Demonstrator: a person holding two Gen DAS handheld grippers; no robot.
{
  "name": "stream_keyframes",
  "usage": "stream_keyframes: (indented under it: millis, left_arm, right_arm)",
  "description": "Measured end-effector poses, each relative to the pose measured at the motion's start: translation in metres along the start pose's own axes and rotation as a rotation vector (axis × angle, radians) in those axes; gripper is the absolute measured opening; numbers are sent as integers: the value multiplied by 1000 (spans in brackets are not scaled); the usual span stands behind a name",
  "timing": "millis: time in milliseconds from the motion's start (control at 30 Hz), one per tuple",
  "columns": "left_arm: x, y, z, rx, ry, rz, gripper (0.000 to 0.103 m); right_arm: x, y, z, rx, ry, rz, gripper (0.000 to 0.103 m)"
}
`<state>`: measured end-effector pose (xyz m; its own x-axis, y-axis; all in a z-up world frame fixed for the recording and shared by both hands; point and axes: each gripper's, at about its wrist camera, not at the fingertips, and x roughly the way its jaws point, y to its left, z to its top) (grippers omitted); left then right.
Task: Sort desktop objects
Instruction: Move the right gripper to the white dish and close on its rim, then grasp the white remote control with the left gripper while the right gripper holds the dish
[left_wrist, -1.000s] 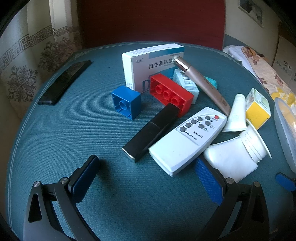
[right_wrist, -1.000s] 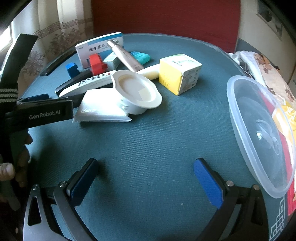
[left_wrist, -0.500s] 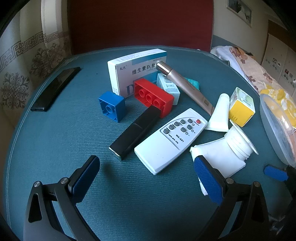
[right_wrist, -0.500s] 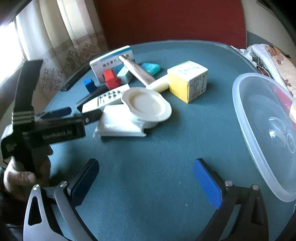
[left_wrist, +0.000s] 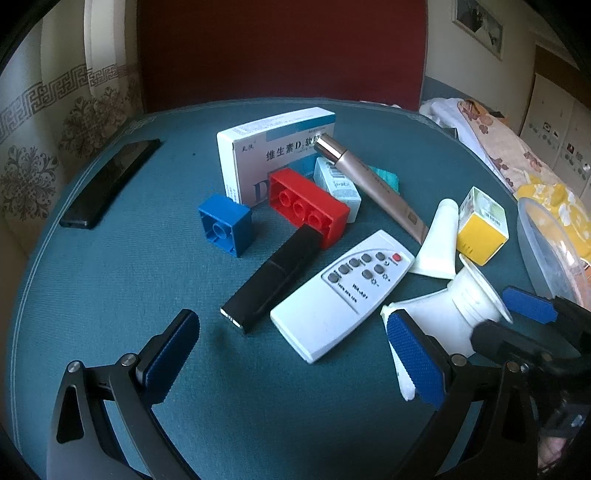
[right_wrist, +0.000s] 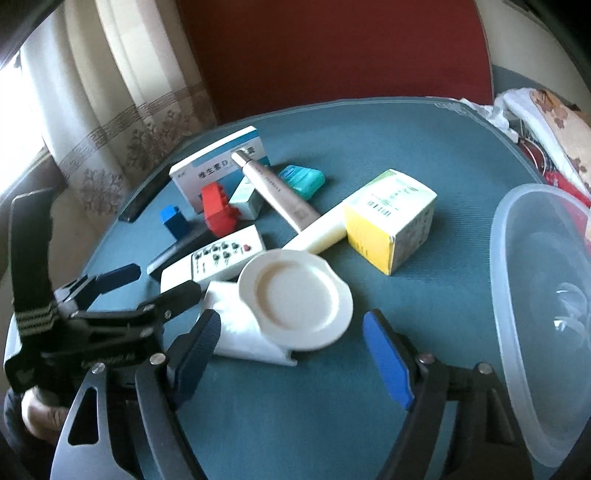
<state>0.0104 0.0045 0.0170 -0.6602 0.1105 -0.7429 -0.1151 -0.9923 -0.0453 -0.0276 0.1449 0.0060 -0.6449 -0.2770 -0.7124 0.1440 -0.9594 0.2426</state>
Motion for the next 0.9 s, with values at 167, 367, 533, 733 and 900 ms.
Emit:
stream_keyframes:
  millis: [167, 367, 533, 733, 900]
  left_arm:
    - [4, -1, 4, 12, -1, -2, 103]
    - [9, 0, 5, 14, 8, -9, 103]
    - [11, -1, 8, 27, 13, -14, 103]
    - [15, -8, 11, 64, 18, -31, 100]
    - [22, -8, 13, 82, 41, -40, 94]
  right_arm:
    - [11, -1, 6, 5, 3, 4, 77]
    - [20, -3, 10, 11, 7, 21, 67]
    - [18, -1, 8, -1, 1, 30, 66]
    - [9, 3, 2, -34, -17, 19, 66]
    - [1, 1, -3, -39, -26, 17, 66]
